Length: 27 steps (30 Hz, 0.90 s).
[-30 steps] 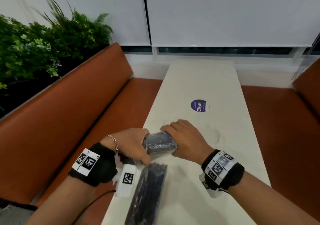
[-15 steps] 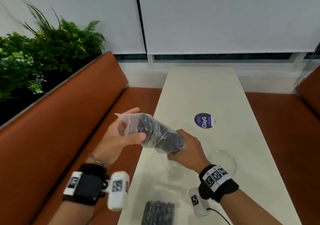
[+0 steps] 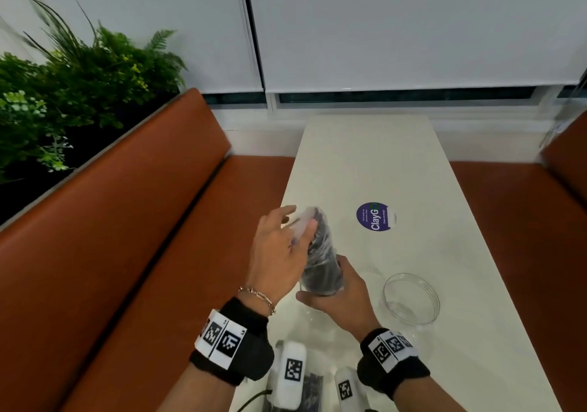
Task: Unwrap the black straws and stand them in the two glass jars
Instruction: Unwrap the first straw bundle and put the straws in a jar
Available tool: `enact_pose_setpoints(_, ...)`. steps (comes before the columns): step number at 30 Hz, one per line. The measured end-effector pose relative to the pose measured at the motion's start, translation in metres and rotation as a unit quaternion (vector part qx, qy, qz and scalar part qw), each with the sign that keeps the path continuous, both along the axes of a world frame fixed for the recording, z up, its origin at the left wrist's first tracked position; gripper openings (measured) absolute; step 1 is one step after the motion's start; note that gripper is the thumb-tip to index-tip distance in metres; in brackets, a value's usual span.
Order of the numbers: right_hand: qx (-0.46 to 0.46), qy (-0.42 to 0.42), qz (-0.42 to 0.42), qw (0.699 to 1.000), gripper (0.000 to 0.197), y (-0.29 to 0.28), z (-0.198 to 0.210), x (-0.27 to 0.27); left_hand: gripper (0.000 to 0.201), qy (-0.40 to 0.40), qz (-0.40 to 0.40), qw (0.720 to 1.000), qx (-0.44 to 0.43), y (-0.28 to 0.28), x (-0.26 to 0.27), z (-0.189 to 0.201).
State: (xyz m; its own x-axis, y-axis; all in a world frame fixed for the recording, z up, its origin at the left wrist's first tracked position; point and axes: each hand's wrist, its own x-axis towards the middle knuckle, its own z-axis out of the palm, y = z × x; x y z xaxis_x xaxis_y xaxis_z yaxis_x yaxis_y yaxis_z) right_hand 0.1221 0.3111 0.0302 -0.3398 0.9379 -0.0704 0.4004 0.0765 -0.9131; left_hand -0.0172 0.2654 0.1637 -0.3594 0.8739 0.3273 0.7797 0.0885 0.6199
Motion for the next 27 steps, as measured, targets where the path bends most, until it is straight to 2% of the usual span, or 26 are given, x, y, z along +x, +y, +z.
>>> enact_pose_setpoints(1,-0.015,0.012,-0.005,1.0,0.078,0.0,-0.001,0.002,0.045,0.035,-0.009,0.999,0.007,0.002,-0.001,0.005)
enact_pose_setpoints(4,-0.037,0.028,-0.015,0.999,0.083,-0.001,-0.004,0.006,0.032,0.075,-0.049,0.994,0.059,0.002,0.002,0.032)
enact_pose_setpoints(6,-0.045,0.023,-0.018,0.999,0.081,-0.002,-0.004,0.007,0.036,0.116,-0.073,0.985,0.102,0.001,0.009,0.054)
enact_pose_setpoints(8,-0.056,0.019,-0.023,0.998,0.08,-0.003,-0.001,0.006,0.045,0.123,-0.083,0.979,0.138,0.0,0.014,0.078)
enact_pose_setpoints(10,-0.051,0.016,-0.023,0.998,0.08,-0.005,0.003,0.006,0.046,0.119,-0.084,0.973,0.182,-0.001,0.017,0.101)
enact_pose_setpoints(12,-0.037,-0.002,-0.009,0.999,0.083,-0.009,0.013,0.007,0.042,0.15,-0.06,0.961,0.225,-0.005,0.017,0.124)
enact_pose_setpoints(14,-0.026,0.015,-0.001,1.0,0.099,-0.012,0.023,0.012,0.038,0.163,-0.018,0.948,0.273,-0.016,0.015,0.145)
enact_pose_setpoints(17,-0.01,0.004,0.029,1.0,0.147,-0.022,0.053,0.03,0.037,0.146,0.033,0.931,0.332,-0.045,0.01,0.169)
enact_pose_setpoints(19,0.006,-0.019,0.05,0.999,0.161,-0.033,0.08,0.049,0.046,0.091,0.069,0.941,0.318,-0.068,0.004,0.172)
enact_pose_setpoints(21,0.035,0.02,0.063,0.997,0.154,-0.049,0.11,0.072,0.053,0.0,0.087,0.949,0.304,-0.094,0.001,0.165)
enact_pose_setpoints(23,0.025,0.123,0.094,0.988,0.138,-0.068,0.135,0.096,0.046,-0.094,0.08,0.947,0.297,-0.119,0.004,0.15)
enact_pose_setpoints(25,-0.043,0.256,0.12,0.958,0.122,-0.086,0.152,0.118,0.036,-0.194,0.065,0.942,0.264,-0.142,0.014,0.127)
enact_pose_setpoints(27,-0.136,0.321,0.094,0.932,0.118,-0.102,0.155,0.138,0.032,-0.272,0.044,0.943,0.187,-0.163,0.03,0.093)
